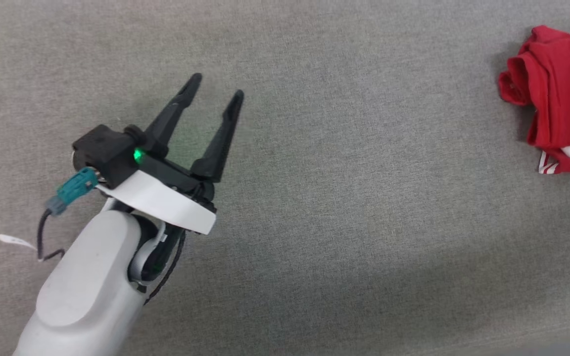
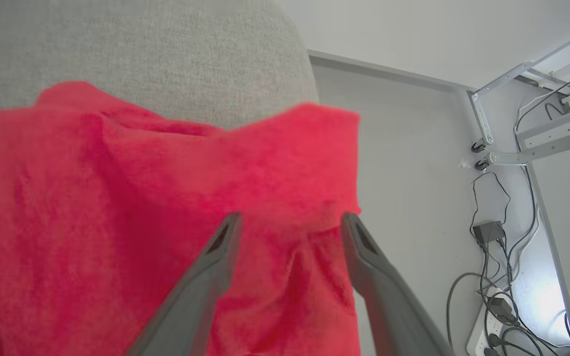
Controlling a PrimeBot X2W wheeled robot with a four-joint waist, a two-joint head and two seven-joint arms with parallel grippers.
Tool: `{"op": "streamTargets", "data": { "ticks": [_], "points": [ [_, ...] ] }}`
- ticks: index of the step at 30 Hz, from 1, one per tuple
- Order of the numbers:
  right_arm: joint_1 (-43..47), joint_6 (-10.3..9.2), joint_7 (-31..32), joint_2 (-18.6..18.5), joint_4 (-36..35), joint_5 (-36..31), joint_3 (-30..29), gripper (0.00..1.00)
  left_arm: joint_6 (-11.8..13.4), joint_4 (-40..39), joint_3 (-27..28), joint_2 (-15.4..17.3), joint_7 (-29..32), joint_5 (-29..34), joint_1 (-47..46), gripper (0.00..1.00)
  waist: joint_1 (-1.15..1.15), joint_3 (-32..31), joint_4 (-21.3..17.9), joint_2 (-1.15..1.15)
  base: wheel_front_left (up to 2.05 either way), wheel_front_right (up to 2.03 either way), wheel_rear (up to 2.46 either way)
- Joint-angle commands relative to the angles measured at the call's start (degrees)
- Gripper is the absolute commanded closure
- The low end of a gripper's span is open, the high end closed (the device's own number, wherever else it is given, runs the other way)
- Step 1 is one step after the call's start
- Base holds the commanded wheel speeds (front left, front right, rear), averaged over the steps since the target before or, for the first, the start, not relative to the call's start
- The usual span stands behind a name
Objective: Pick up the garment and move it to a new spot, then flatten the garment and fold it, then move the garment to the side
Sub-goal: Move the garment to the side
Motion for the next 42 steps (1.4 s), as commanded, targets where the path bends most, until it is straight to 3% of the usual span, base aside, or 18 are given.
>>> {"op": "streamTargets", "data": {
  "ticks": [1, 9, 14, 24, 28, 38, 42],
  "points": [
    [-0.94, -0.05, -1.47, -0.41, 0.38, 0.48, -0.04, 0.0, -0.09, -0.17, 1.02, 0.28, -0.27, -0.52, 1.0, 0.0, 0.0, -0.81, 0.29, 0.0, 0.0, 0.0, 0.0],
    [-0.6, -0.05, -7.41, 1.77, -1.05, 3.35, -0.23, 0.0, -0.09, 0.18, 4.73, 0.4, -0.27, -1.45, 4.06, 0.0, 0.0, -4.09, 1.03, 0.0, 0.0, 0.0, 0.0],
    [2.61, -0.05, -12.39, 3.91, -6.52, 6.3, 1.43, 0.0, -0.09, -0.12, 8.57, 0.02, -0.26, -0.38, 6.84, 0.0, 0.0, -6.85, 1.9, 0.0, 0.0, 0.0, 0.0],
    [14.23, -0.05, -22.17, 7.76, -16.4, 11.0, 1.46, 0.0, -0.09, -1.97, 17.51, -1.31, -0.27, 4.81, 15.17, 0.0, 0.0, -13.3, 4.93, 0.0, 0.0, 0.0, 0.0],
    [19.72, -0.05, -25.55, 8.14, -19.74, 9.82, 0.57, 0.0, -0.09, -2.71, 20.41, -1.43, -0.27, 6.06, 19.61, 0.0, 0.0, -15.83, 6.39, 0.0, 0.0, 0.0, 0.0],
    [35.57, -0.04, -28.53, 11.5, -28.1, 5.7, -7.27, 0.0, -0.09, -5.85, 26.9, -3.57, -0.26, 9.18, 31.67, 0.0, 0.0, -20.8, 9.41, 0.0, 0.0, 0.0, 0.0],
    [42.03, -0.05, -28.55, 14.47, -32.44, 3.19, -12.6, 0.0, -0.09, -6.78, 29.27, -4.26, -0.27, 9.91, 35.6, 0.0, 0.0, -22.69, 10.07, 0.0, 0.0, 0.0, 0.0]
  ]
}}
